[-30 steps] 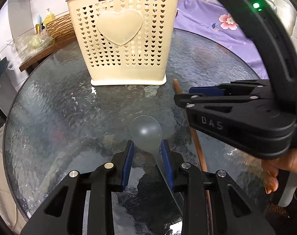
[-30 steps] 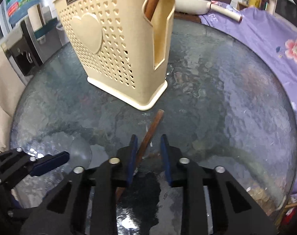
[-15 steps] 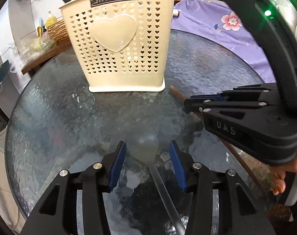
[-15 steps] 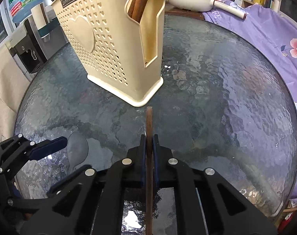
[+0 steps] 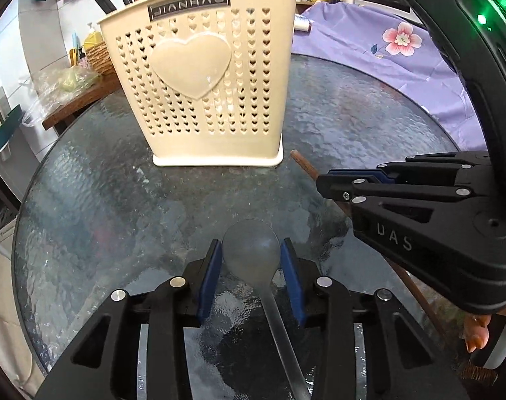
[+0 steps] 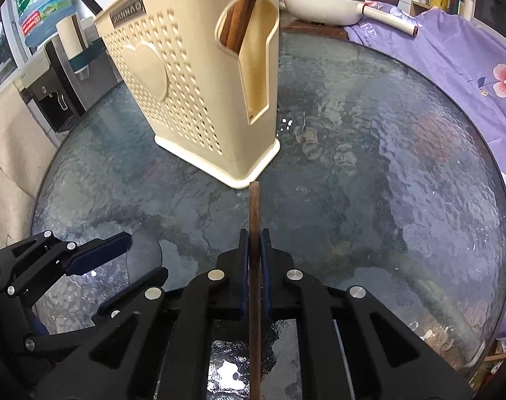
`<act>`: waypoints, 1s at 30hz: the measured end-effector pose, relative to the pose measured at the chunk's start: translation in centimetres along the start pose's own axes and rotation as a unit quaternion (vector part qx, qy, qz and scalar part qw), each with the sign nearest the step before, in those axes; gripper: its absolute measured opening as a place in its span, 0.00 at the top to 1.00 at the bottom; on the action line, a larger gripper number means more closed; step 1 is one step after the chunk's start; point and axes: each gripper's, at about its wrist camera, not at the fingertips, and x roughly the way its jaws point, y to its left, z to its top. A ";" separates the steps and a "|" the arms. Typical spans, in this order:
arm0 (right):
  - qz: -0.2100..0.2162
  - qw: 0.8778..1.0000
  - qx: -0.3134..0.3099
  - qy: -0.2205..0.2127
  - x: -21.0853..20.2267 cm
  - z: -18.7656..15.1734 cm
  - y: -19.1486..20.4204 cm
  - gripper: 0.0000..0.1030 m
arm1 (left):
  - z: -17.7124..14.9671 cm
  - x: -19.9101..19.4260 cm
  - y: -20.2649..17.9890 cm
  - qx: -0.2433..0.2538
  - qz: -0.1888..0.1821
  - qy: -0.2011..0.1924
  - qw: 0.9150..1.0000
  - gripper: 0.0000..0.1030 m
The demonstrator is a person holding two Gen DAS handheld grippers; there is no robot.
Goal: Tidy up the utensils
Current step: 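Lift the clear spoon with the left tool while the right tool lifts the wooden chopstick toward the basket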
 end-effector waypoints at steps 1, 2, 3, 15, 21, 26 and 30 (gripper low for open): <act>0.002 1.000 0.000 -0.002 -0.2 0.1 -0.1 0.93 | 0.2 -0.1 0.2 0.000 -0.001 -0.003 1.000 0.66; 0.006 1.000 0.001 -0.005 -0.5 0.2 -0.1 0.93 | 0.3 -0.5 0.2 0.000 -0.002 -0.007 1.000 0.66; 0.012 1.000 0.002 -0.011 -0.9 0.2 0.0 0.93 | 0.4 -0.8 0.2 0.000 -0.004 -0.011 1.000 0.66; 0.094 0.991 0.006 -0.093 -7.8 1.1 -0.9 0.93 | 1.4 -4.6 0.5 -0.002 -0.022 -0.063 0.998 0.66; 0.128 0.983 0.010 -0.128 -11.1 1.7 -1.4 0.93 | 2.2 -6.9 1.4 -0.020 -0.045 -0.099 0.994 0.66; 0.133 0.979 0.012 -0.150 -13.2 1.8 -1.5 0.93 | 2.6 -8.3 1.7 -0.027 -0.048 -0.120 0.991 0.66; 0.137 0.977 0.015 -0.165 -14.5 2.0 -1.5 0.93 | 2.9 -9.0 1.7 -0.024 -0.047 -0.129 0.990 0.66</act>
